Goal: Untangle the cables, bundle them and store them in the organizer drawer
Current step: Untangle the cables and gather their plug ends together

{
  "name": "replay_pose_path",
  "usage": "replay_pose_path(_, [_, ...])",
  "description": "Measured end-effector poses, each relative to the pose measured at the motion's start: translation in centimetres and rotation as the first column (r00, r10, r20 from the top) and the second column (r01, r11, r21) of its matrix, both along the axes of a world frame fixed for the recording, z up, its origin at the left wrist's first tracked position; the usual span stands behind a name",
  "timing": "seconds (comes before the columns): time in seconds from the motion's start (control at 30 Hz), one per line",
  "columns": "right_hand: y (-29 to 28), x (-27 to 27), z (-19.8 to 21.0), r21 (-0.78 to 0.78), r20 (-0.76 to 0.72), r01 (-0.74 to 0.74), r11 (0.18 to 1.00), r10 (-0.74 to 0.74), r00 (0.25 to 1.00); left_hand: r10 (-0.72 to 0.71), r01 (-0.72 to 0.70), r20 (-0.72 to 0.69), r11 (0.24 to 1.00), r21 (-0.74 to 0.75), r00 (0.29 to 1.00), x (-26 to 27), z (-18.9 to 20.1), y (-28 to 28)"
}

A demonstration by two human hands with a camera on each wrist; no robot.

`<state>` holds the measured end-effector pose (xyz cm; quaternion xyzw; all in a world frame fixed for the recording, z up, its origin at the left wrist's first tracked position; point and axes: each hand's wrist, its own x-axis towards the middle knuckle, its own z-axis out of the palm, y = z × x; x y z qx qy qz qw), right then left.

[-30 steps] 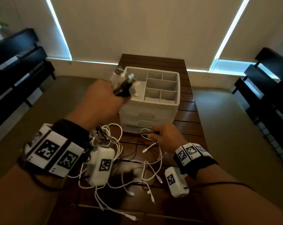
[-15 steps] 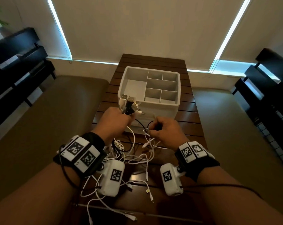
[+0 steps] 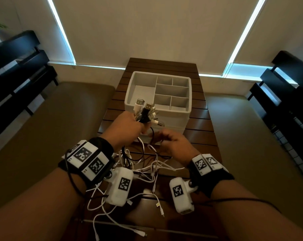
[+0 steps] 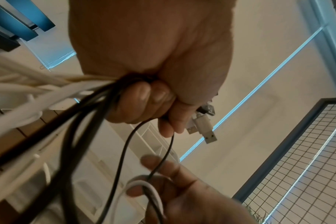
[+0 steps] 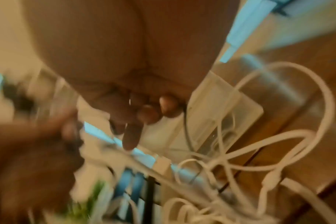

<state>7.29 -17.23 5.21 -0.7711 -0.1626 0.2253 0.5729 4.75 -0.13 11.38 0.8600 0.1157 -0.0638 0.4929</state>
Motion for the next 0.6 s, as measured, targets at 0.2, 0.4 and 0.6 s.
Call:
replay_pose_path(0.2, [0.9,0.4,0.7,-0.020,0.016,-0.064,0.998,0.064,0.998,0.004,-0.004,0.000,1.000,0.016,1.000,-0.1,0.1,0.4])
replay_pose_path(0.4, [-1.3,0.4,-2.5,-0.256,0.084,-0.024,0.966,0.047,0.995,0.214,-0.213,0.072,0.977,-0.028,0.974,0.6,2.5,2.7])
replay_pose_path(0.6, [-1.2,0.7,-3.0,-0.161,0.094,0.068,0.985,-0.053,0.994,0.118,-0.173,0.159,0.902,0.396,0.980,0.4,0.7,2.9])
